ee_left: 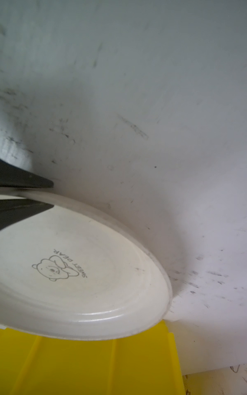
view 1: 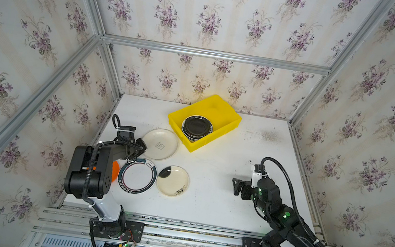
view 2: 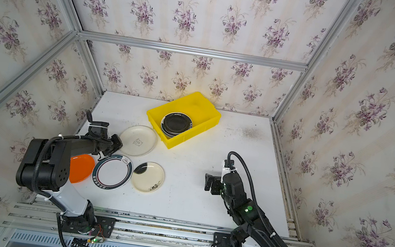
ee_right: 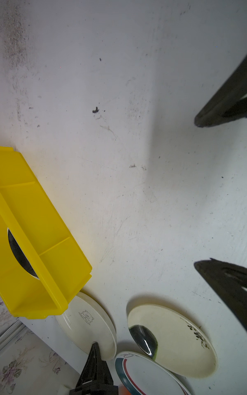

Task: Place the plates into the plastic bin on the countertop
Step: 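Pinch the bear plate rim with the left gripper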

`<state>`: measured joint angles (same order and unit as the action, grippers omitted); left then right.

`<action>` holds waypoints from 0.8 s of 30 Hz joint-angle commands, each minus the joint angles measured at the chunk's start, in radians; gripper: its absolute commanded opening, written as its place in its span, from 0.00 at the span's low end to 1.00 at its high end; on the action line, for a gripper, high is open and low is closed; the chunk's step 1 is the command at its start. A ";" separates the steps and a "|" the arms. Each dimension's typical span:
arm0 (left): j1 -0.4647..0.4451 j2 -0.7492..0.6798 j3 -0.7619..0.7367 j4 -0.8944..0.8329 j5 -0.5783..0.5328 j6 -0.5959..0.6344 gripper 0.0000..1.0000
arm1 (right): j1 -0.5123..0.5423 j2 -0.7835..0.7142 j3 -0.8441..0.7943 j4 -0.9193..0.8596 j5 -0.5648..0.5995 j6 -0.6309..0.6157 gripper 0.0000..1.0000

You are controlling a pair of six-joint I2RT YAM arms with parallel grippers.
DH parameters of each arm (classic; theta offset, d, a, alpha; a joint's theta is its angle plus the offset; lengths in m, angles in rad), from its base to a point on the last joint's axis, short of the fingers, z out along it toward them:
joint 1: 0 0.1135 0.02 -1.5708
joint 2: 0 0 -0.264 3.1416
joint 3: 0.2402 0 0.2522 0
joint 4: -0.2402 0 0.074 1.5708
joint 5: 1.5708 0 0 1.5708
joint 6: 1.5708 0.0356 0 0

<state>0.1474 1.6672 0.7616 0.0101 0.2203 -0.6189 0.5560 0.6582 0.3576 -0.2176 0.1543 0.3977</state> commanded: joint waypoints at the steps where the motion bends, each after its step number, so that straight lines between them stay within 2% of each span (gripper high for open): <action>1: 0.002 0.002 0.006 0.004 0.010 -0.002 0.11 | 0.000 -0.005 0.000 0.011 0.012 0.006 0.99; 6: 0.003 0.003 0.005 0.004 0.037 -0.002 0.01 | 0.000 -0.005 0.000 0.011 0.006 0.009 0.99; 16: 0.005 -0.038 -0.030 0.043 0.056 -0.022 0.00 | 0.000 0.005 0.033 -0.027 0.009 -0.015 0.99; 24: 0.005 -0.197 -0.096 0.062 0.030 -0.070 0.00 | -0.001 0.030 0.089 -0.089 0.005 0.004 0.99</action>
<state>0.1509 1.5120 0.6807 0.0235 0.2573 -0.6613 0.5549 0.6876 0.4187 -0.2710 0.1532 0.3969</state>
